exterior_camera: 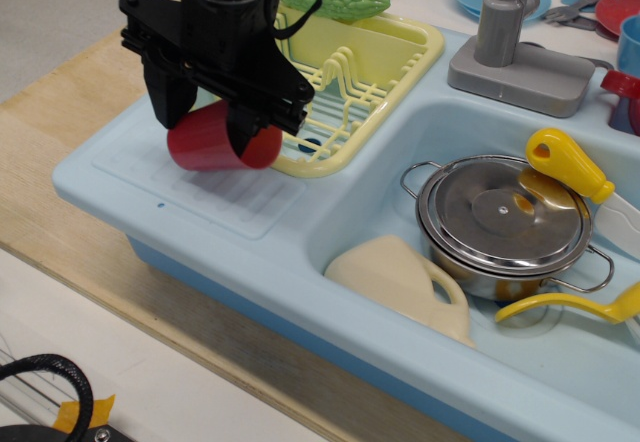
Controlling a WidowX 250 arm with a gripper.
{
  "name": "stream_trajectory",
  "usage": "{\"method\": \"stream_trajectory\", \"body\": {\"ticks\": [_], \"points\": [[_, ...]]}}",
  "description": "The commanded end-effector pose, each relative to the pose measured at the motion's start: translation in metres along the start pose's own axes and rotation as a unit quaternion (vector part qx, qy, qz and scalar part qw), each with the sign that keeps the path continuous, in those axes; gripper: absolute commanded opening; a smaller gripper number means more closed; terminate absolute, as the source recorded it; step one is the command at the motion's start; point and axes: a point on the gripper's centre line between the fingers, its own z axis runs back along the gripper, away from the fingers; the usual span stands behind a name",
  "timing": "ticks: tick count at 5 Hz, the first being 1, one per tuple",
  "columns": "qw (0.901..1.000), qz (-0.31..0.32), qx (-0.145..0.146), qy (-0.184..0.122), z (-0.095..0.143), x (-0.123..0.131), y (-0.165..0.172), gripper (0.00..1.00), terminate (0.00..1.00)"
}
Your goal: Flip cup upright
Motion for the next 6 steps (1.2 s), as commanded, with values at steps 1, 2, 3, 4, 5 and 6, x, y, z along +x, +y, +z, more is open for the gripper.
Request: {"method": "stream_trajectory", "body": {"ticks": [1, 2, 3, 4, 5, 6], "points": [[0.9996, 0.028, -0.008, -0.008, 0.028, 0.004, 0.01, 0.0, 0.0], [0.9957, 0.084, -0.029, 0.025, 0.03, 0.001, 0.019, 0.0, 0.0], [0.9908, 0.11, -0.06, 0.053, 0.024, -0.002, 0.021, 0.0, 0.0], [0.9856, 0.124, -0.087, 0.074, 0.013, -0.003, 0.021, 0.0, 0.0], [0.9799, 0.136, -0.12, 0.084, 0.003, -0.003, 0.019, 0.0, 0.0], [0.9799, 0.136, -0.12, 0.084, 0.003, -0.003, 0.019, 1.0, 1.0]]}}
